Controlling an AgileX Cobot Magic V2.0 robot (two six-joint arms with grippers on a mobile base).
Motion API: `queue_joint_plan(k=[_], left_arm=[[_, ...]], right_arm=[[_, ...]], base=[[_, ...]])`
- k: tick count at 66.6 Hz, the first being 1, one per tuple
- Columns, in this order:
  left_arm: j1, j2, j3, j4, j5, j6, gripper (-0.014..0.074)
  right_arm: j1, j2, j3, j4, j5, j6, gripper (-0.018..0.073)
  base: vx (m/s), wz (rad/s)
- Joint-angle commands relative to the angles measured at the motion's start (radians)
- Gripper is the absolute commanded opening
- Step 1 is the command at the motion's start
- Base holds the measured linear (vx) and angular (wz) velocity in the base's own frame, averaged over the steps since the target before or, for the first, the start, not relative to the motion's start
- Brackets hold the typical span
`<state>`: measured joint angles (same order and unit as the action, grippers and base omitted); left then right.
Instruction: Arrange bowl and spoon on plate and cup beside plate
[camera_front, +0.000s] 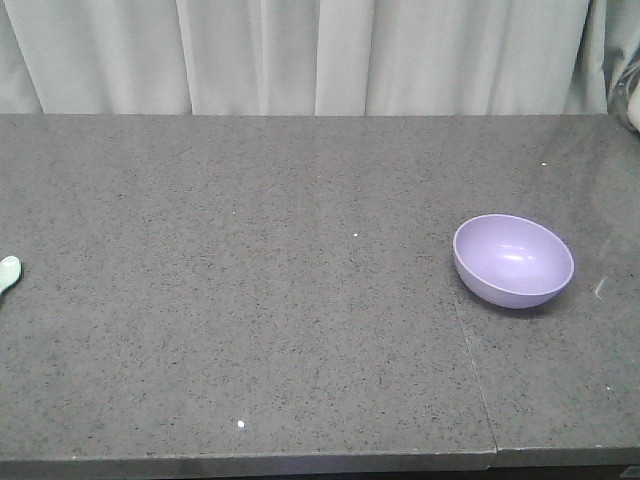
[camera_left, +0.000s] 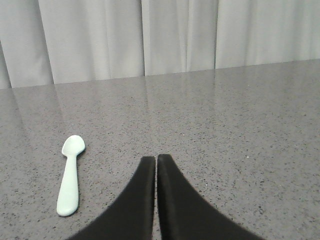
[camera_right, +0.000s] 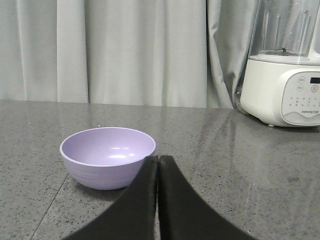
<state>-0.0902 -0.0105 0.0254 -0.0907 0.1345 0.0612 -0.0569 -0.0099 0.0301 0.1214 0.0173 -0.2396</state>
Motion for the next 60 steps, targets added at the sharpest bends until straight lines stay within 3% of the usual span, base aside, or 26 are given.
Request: queue_joint_plan(k=[1, 60], left_arm=[[-0.001, -0.017, 0.030, -0.009, -0.076, -0.008, -0.0006], [-0.001, -0.017, 0.030, -0.009, -0.076, -0.008, -0.0006]], right_arm=[[-0.006, -0.011, 0.013, -0.003, -0.071, -0.004, -0.0005], [-0.006, -0.011, 0.013, -0.003, -0.071, -0.004, -0.0005]], base=[[0.00, 0.00], [0.00, 0.00]])
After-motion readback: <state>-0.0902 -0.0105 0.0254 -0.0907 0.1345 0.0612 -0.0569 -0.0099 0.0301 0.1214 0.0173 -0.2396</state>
